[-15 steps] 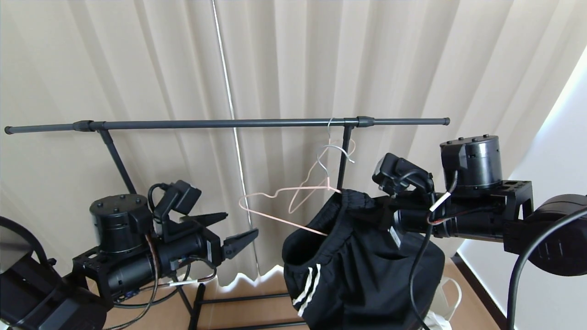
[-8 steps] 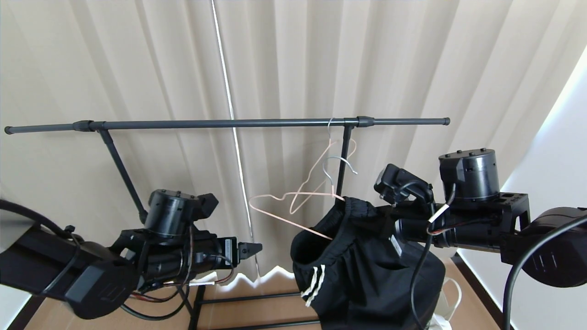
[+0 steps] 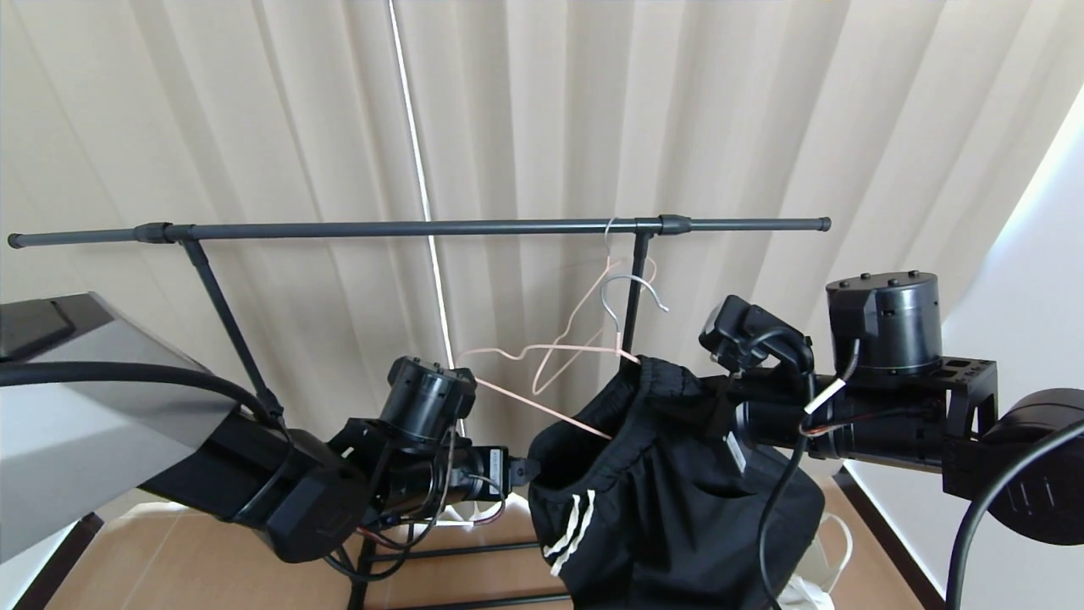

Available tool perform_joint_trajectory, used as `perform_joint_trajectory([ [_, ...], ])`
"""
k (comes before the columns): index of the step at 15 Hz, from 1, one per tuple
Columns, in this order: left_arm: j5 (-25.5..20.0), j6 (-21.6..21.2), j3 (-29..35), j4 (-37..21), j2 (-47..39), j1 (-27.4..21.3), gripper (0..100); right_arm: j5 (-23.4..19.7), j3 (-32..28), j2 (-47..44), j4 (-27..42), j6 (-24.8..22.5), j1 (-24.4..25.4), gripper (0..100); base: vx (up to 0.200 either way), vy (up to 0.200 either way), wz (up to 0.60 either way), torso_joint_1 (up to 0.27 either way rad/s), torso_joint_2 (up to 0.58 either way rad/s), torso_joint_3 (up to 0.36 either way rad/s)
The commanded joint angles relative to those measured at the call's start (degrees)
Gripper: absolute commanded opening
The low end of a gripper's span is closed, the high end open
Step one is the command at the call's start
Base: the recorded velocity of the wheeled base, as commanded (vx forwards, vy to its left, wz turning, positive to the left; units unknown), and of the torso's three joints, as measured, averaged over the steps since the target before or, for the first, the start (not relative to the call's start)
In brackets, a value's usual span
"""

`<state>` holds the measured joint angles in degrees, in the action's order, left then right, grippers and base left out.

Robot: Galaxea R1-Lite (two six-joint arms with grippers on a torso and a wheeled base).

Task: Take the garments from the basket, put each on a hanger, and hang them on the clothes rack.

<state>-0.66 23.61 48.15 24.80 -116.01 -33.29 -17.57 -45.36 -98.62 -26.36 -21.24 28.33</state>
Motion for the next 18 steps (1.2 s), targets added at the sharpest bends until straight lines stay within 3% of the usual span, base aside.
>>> perform_joint_trajectory([
  [1,0.04,-0.06,2.12,-0.01,-2.82,-0.46,100,-0.01,0.36,1.5,-0.01,-0.03,0.23,0,0.0,0.0,0.0,0.0,0.0,0.0],
  [8,3.38,-0.32,5.99,0.08,-8.18,-1.6,100,-0.01,1.33,3.26,-0.01,-0.03,1.9,0,0.0,0.0,0.0,0.0,0.0,0.0],
  [9,3.47,-0.5,6.08,0.08,-9.06,-1.6,0,-0.01,1.24,3.26,-0.01,-0.03,1.9,0,0.0,0.0,0.0,0.0,0.0,0.0],
  [16,7.87,-1.82,4.85,-0.01,-5.55,-0.98,0,1.39,-0.78,-2.36,-0.45,-0.21,-3.02,0,0.0,0.0,0.0,0.0,0.0,0.0],
  [18,8.74,-4.19,4.93,-0.01,-3.97,0.42,0,1.31,-0.25,-3.95,-3.35,-0.21,-3.28,0,0.0,0.0,0.0,0.0,0.0,0.0],
])
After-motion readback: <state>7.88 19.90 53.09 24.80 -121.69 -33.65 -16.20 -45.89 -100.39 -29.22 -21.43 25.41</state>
